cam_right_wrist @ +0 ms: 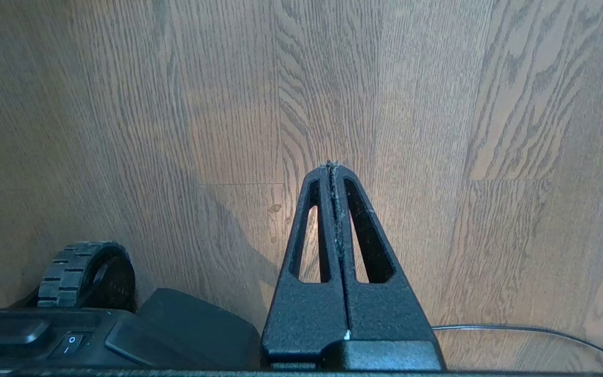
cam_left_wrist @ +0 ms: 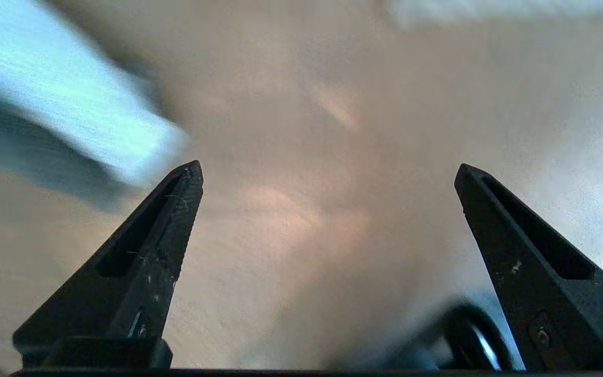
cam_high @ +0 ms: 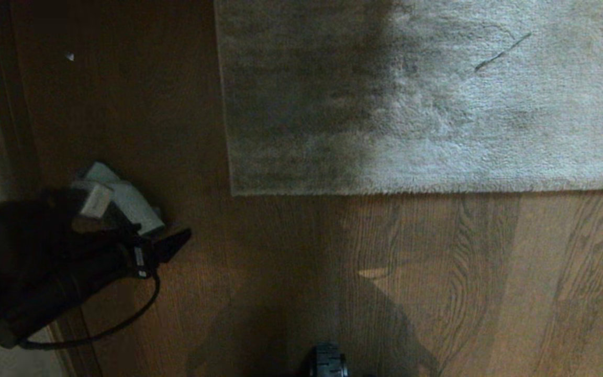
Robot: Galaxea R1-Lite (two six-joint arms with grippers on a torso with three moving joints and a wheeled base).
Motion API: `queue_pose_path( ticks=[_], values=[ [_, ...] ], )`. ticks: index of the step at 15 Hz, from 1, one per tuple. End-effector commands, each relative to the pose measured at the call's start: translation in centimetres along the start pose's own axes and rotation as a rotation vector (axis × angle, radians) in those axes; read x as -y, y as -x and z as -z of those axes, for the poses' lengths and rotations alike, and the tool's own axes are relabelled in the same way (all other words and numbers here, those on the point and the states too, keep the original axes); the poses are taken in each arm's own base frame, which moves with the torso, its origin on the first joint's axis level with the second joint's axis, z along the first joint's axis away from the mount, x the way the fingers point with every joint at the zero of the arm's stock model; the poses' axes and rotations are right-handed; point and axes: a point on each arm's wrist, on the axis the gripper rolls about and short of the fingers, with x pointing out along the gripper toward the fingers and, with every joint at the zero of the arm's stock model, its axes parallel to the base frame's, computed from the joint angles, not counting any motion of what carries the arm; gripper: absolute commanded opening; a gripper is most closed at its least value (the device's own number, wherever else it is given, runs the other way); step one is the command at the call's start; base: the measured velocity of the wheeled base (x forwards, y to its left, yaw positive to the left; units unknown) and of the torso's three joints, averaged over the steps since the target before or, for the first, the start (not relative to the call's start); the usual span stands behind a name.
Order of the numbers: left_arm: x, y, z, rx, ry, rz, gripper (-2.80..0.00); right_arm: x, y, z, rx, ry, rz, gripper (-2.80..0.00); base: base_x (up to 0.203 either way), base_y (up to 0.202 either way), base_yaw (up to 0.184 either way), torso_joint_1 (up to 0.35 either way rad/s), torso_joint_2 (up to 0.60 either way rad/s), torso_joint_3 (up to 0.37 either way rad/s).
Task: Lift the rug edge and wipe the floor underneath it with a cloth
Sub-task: Pick up the rag
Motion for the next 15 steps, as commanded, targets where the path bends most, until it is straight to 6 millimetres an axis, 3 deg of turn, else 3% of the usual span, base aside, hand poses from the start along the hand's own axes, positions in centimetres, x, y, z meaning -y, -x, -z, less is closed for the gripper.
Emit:
queue_pose_path(
  ticks=[1, 10, 15],
  values=[
    [-1.6, 0.4, -0.6, 0.050, 0.015, -0.073, 0.00, 0.0, 0.0, 0.0, -0.001, 0.000, 0.000, -2.80, 0.000, 0.000, 0.000, 0.000, 0.00, 0.000],
    [-5.3, 2.5, -1.8, 0.131, 0.035, -0.254, 0.00, 0.0, 0.0, 0.0, -0.001, 0.000, 0.000, -2.80, 0.000, 0.000, 0.000, 0.000, 0.00, 0.000],
    [-7.9, 0.2, -2.5, 0.120, 0.024, -0.316, 0.00, 0.0, 0.0, 0.0, -0.001, 0.000, 0.000, -2.80, 0.000, 0.000, 0.000, 0.000, 0.00, 0.000]
  ],
)
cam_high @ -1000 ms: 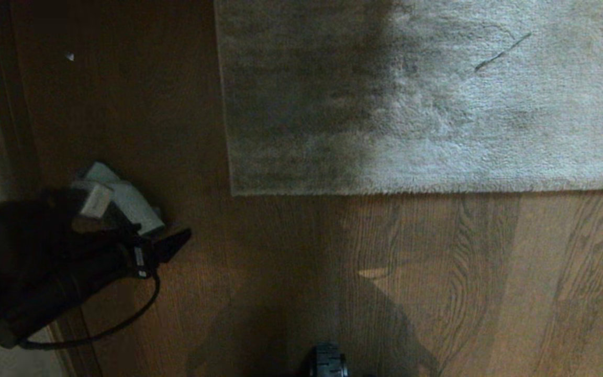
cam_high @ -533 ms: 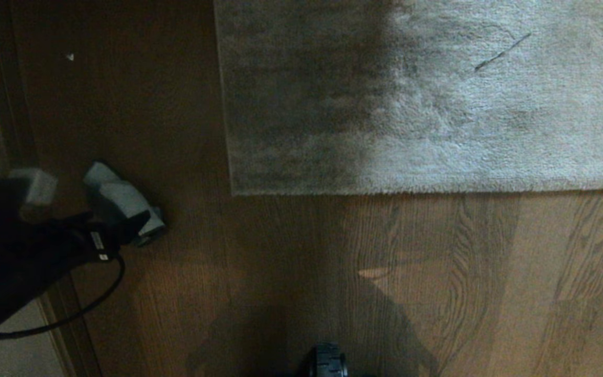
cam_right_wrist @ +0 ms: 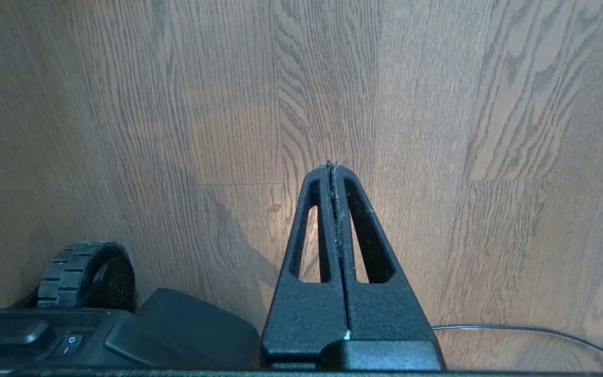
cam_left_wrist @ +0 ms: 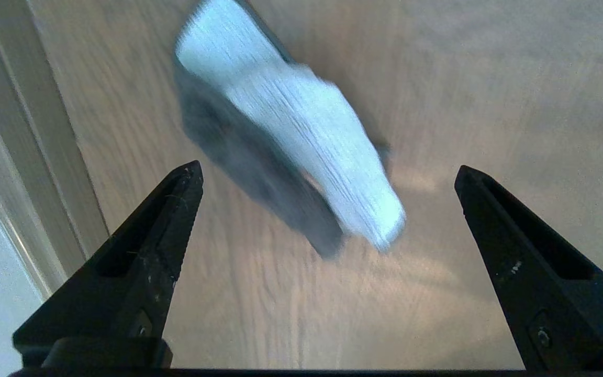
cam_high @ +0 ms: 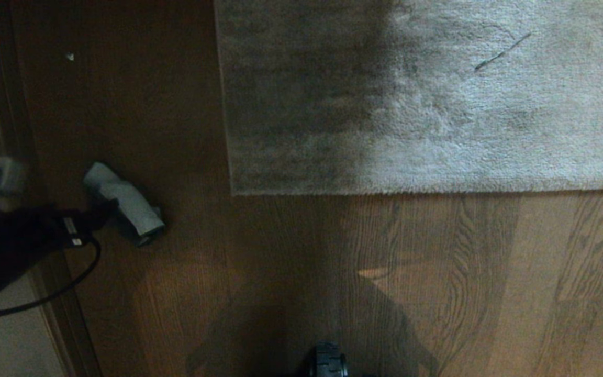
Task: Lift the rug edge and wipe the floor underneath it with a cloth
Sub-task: Pick up the rag
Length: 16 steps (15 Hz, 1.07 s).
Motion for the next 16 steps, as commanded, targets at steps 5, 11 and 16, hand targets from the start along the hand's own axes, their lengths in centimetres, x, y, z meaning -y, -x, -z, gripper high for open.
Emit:
queue_pose_path(
  ticks=[5, 11, 16],
  values=[
    [-1.8, -3.6, 0.3, 0.036, 0.001, -0.049, 0.00, 0.0, 0.0, 0.0, 0.000, 0.000, 0.000, -2.80, 0.000, 0.000, 0.000, 0.000, 0.00, 0.000],
    [-1.9, -5.2, 0.8, 0.033, 0.001, -0.033, 0.00, 0.0, 0.0, 0.0, -0.001, 0.000, 0.000, -2.80, 0.000, 0.000, 0.000, 0.000, 0.00, 0.000],
    [-2.1, -7.0, 2.3, 0.045, -0.002, -0.029, 0.00, 0.0, 0.0, 0.0, -0.001, 0.000, 0.000, -2.80, 0.000, 0.000, 0.000, 0.000, 0.00, 0.000]
  ],
)
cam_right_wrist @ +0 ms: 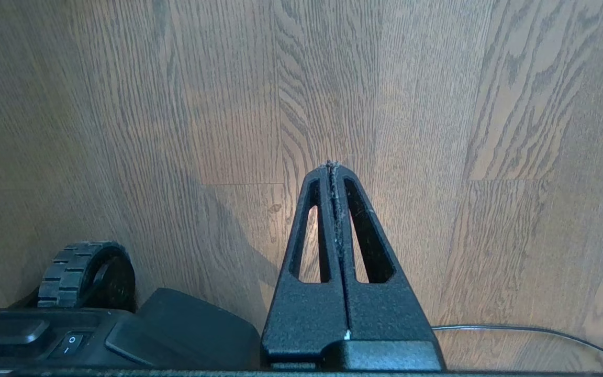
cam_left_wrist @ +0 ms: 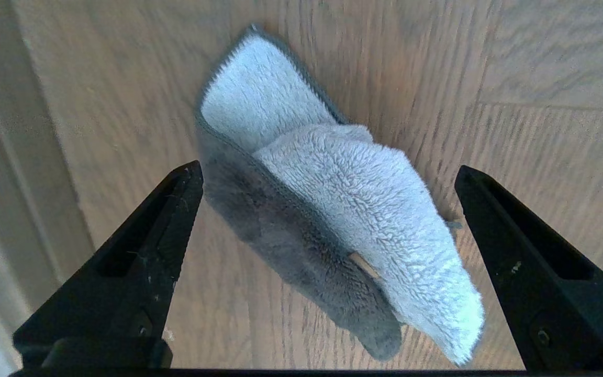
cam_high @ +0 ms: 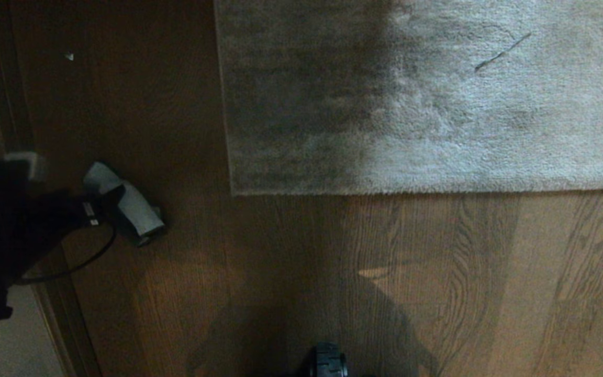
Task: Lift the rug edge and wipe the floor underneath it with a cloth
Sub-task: Pick up the rag
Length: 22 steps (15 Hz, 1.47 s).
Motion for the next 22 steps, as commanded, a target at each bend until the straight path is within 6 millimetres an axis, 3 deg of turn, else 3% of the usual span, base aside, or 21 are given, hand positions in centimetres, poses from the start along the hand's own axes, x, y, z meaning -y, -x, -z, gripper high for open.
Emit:
queue_pose_path(
  ticks=[1, 12, 22],
  values=[
    [0.1, -1.0, 1.2, -0.030, 0.004, 0.006, 0.00, 0.0, 0.0, 0.0, -0.001, 0.000, 0.000, -2.80, 0.000, 0.000, 0.000, 0.000, 0.00, 0.000],
    [0.1, -2.7, 3.6, -0.055, 0.005, 0.014, 0.00, 0.0, 0.0, 0.0, -0.001, 0.000, 0.000, -2.80, 0.000, 0.000, 0.000, 0.000, 0.00, 0.000],
    [0.2, -3.4, 4.3, 0.012, 0.000, 0.018, 0.00, 0.0, 0.0, 0.0, -0.001, 0.000, 0.000, -2.80, 0.000, 0.000, 0.000, 0.000, 0.00, 0.000]
  ],
)
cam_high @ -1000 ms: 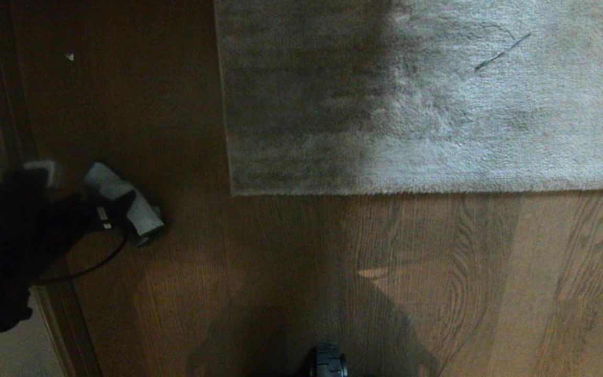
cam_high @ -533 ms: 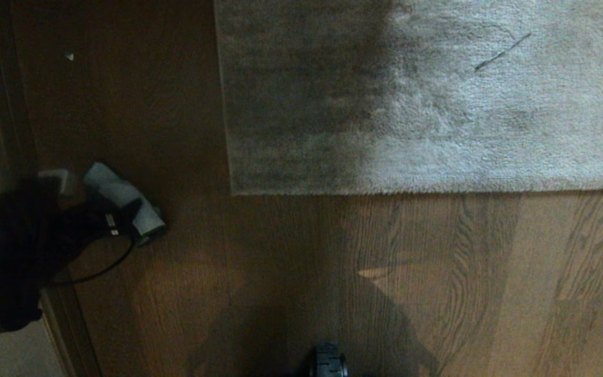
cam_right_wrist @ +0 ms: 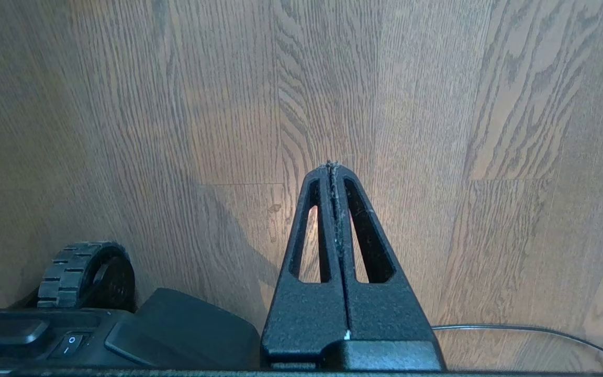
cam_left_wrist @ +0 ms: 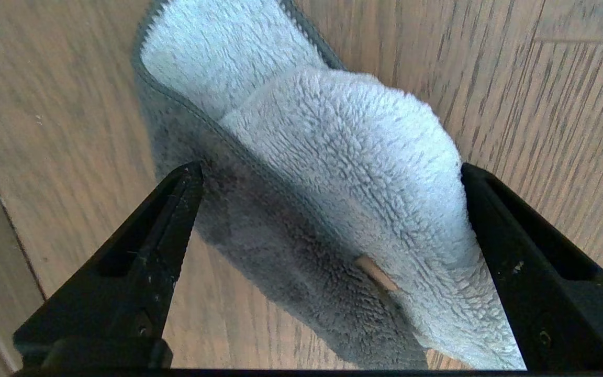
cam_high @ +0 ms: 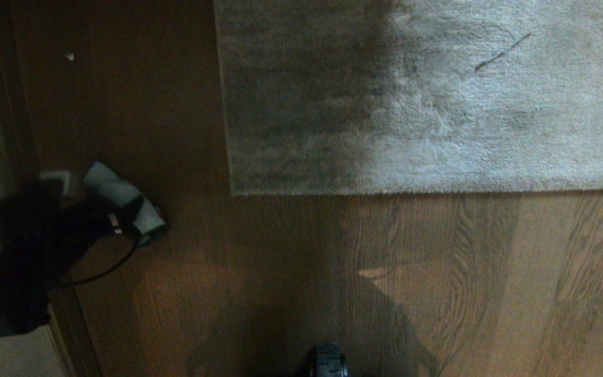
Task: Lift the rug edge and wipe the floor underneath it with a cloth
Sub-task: Pick up the rag
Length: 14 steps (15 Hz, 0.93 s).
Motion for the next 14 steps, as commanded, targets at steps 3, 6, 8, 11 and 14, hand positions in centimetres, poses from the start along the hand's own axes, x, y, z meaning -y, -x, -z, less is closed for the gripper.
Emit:
queue_pose_path(
  ticks=[3, 6, 8, 11, 14],
  values=[
    [-0.01, -0.13, 0.12, 0.005, 0.000, 0.003, 0.00, 0.00, 0.00, -0.01, 0.000, 0.000, 0.000, -2.80, 0.000, 0.000, 0.000, 0.000, 0.00, 0.000],
    [-0.02, -0.08, 0.18, 0.002, -0.001, -0.001, -2.80, 0.00, -0.01, -0.01, -0.001, 0.000, 0.000, -2.80, 0.000, 0.000, 0.000, 0.000, 0.00, 0.000],
    [-0.02, -0.10, 0.23, 0.001, -0.001, 0.001, -2.80, 0.00, -0.01, -0.01, -0.001, 0.000, 0.000, -2.80, 0.000, 0.000, 0.000, 0.000, 0.00, 0.000],
    [-0.02, -0.15, 0.38, -0.004, -0.001, 0.004, -2.80, 0.00, -0.01, -0.01, -0.001, 0.000, 0.000, -2.80, 0.000, 0.000, 0.000, 0.000, 0.00, 0.000],
    [-0.02, -0.16, 0.39, -0.004, 0.000, 0.006, -2.80, 0.00, -0.01, -0.01, -0.001, 0.001, 0.000, -2.80, 0.000, 0.000, 0.000, 0.000, 0.00, 0.000]
  ],
)
